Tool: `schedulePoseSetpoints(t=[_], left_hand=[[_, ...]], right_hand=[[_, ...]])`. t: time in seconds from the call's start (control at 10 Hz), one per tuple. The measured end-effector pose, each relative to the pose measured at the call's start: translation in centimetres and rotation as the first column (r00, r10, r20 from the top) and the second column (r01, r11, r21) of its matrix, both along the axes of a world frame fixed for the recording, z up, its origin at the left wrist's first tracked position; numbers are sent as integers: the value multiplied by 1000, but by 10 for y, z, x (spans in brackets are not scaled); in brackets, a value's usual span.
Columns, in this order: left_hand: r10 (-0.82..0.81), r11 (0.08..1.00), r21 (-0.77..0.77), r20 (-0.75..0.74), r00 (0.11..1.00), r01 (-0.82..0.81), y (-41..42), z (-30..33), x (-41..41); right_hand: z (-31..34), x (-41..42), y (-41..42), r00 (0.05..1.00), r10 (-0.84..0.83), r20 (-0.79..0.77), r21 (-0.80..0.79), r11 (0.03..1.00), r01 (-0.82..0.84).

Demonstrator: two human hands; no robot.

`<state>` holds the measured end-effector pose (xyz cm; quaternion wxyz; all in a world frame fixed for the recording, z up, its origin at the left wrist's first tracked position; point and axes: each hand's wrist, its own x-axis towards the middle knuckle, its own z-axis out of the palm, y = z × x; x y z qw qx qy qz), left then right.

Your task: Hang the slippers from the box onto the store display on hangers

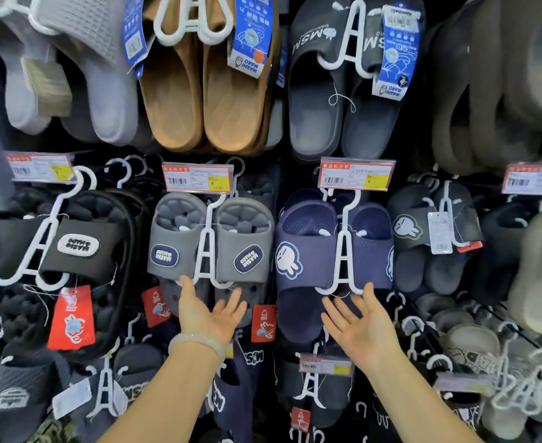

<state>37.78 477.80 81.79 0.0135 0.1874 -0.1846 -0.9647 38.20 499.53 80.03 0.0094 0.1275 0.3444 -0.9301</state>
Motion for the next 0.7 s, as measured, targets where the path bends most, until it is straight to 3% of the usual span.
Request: schedulePoseSetpoints(t=[0.1,0.2,0.3,0.4,0.5,0.6,0.7], left_hand=[[-43,946,-317,86,995,68,22,-9,0],[19,634,-771,-67,998,-64,48,-19,3],[-50,4,-869,-494,868,-495,57,-22,-2],[-198,-499,-588,-638,744,-637,49,-21,-20],[-248,-738,-418,-562,789,-530,38,-25,-34],[-245,-823,-341,-506,827,-453,35,-33,-37],[-231,-850,-332,-463,856,-409,31,-35,-34]], right_hand=[[-4,6,-13,997,-58,44,284,958,43],[-12,13,-26,960,-200,-198,735,618,280],[-10,10,-25,750,-105,-653,745,89,661],[-2,-1,-16,652,76,-754,603,-310,735],[1,-6,-10,798,174,-576,624,-537,568],[7,-5,-5,864,234,-446,649,-580,493],[15,3,0,917,254,-307,731,-554,398]])
